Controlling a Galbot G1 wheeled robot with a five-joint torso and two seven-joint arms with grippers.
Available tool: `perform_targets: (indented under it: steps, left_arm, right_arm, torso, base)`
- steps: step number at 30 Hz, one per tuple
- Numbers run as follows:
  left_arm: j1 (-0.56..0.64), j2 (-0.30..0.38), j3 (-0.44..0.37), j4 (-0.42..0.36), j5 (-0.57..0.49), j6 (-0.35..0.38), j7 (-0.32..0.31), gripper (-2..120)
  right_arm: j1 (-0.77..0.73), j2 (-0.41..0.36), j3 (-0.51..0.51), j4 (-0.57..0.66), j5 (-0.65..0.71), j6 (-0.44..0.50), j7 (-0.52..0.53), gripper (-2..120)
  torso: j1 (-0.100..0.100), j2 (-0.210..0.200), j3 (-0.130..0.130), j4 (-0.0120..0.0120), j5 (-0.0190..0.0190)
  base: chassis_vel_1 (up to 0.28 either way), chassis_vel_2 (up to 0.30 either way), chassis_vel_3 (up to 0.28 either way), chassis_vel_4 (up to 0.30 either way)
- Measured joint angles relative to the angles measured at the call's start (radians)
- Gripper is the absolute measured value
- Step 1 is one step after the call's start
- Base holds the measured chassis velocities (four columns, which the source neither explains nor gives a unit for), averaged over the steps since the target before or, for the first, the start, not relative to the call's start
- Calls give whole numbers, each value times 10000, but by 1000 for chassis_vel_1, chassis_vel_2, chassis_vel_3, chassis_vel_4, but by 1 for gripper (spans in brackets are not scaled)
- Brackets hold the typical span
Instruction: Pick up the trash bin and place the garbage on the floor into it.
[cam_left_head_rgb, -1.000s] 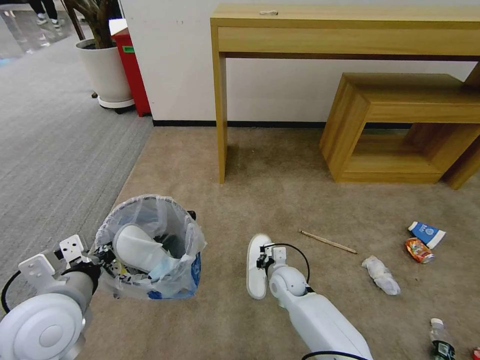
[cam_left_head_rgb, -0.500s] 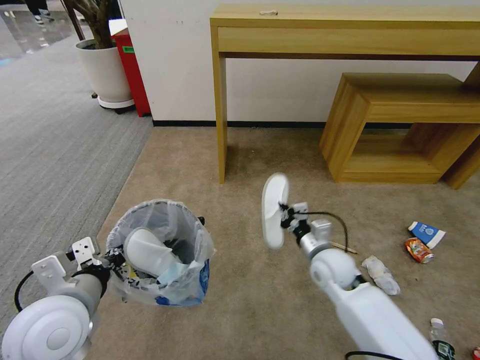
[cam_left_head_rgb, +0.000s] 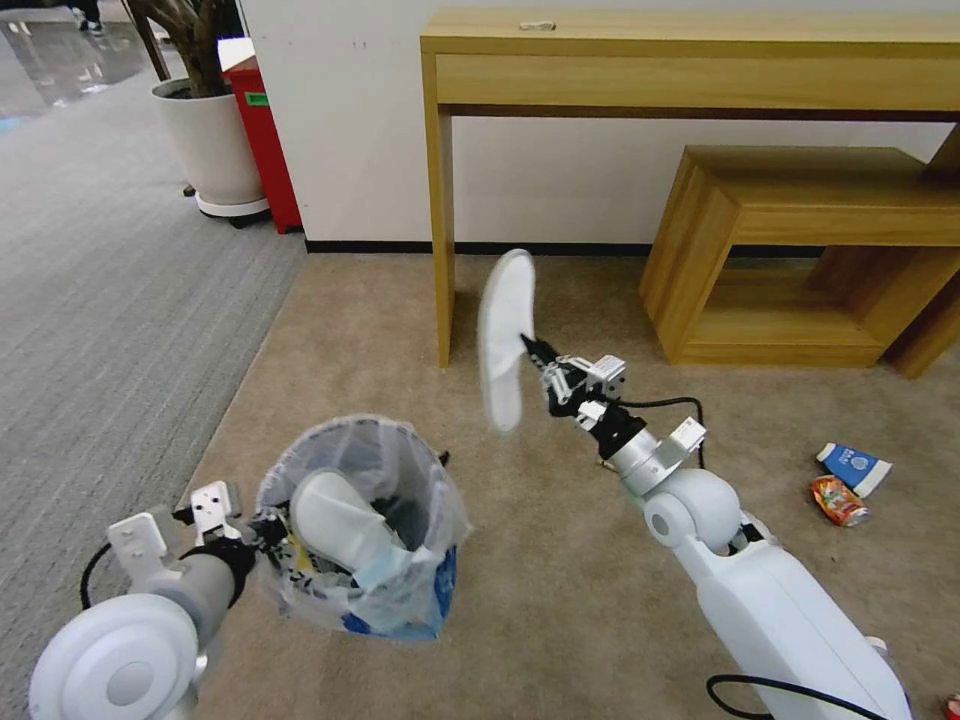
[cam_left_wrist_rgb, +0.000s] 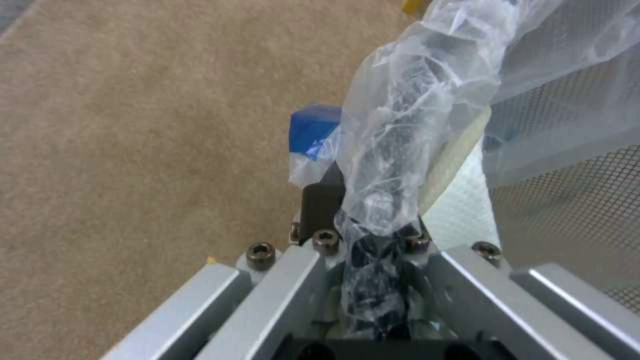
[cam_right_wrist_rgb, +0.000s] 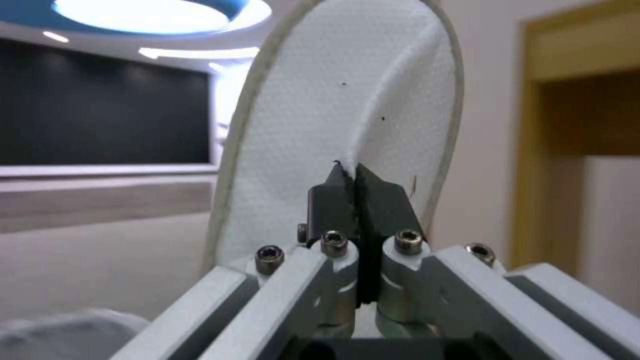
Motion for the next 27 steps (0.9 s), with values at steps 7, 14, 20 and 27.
perform_targets:
  steps: [7, 14, 20, 27]
  left_arm:
    - [-197, 137, 649, 142, -122, 0, 107, 1]
    - [-347, 65, 976, 321, -180, 0, 261, 1]
    - [-438, 10, 982, 367, -176, 0, 330, 1]
    - [-468, 10, 830, 368, -201, 0, 352, 1]
  right_arm:
    - [674, 489, -761, -141, 38, 390, -850, 0]
    - [1231, 758, -1478, -668, -235, 788, -1490, 0]
    - [1348, 852, -1859, -940, -512, 946, -1742, 0]
    - [1266, 676, -1806, -1024, -659, 951, -2140, 0]
  torso:
    - [0, 0, 0, 0, -1]
    - [0, 0, 0, 0, -1]
    - [0, 0, 0, 1, 0]
    - [0, 0, 0, 0, 0]
  base:
    - [0, 0, 0, 0]
    - [0, 0, 0, 0]
    - [0, 0, 0, 0]
    - [0, 0, 0, 0]
